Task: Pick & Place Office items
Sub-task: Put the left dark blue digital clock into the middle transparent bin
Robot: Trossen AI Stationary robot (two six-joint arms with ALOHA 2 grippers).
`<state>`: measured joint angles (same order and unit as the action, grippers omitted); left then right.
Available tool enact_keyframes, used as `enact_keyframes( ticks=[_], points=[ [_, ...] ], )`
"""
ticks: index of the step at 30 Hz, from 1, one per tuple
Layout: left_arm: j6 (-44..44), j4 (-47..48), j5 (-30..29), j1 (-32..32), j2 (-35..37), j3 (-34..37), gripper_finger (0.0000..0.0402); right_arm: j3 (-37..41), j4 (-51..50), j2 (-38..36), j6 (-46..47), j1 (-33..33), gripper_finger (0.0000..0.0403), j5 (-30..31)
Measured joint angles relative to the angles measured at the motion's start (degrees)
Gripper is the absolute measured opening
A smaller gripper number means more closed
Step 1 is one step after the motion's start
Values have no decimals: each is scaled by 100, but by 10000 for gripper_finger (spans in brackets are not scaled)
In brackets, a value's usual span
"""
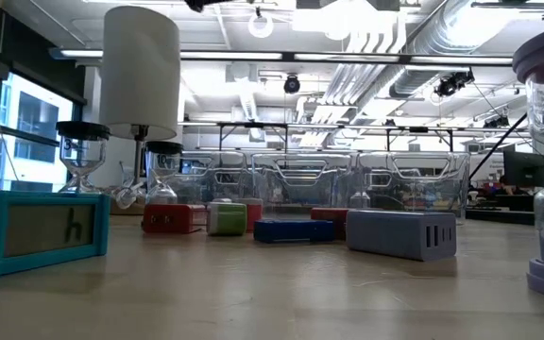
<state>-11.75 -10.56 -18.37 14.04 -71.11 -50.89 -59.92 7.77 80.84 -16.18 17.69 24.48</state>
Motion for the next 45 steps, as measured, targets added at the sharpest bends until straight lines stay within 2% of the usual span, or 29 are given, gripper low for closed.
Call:
enact_keyframes(
  ticks=[6, 21, 26, 31, 38, 45],
  points=[
    [-40, -230, 1232, -641, -2, 0, 142, 2, 405, -4, -13, -111, 290, 9],
    [-424, -547, 1380, -804, -2, 0, 142, 0, 750, 7, 45, -375, 289, -109],
    [-355, -552, 1381, -804, -2, 0, 142, 0, 711, 9, 144, -466, 286, -404],
    [-363, -668, 1381, -804, -2, 0, 142, 0, 704, 11, 124, -466, 245, -404],
    [-409, -667, 1386, -804, -2, 0, 142, 0, 702, 11, -61, -464, 132, -433],
    [-457, -654, 1383, -803, -2, 0, 142, 0, 652, 11, -187, -466, 131, -547]
  ],
)
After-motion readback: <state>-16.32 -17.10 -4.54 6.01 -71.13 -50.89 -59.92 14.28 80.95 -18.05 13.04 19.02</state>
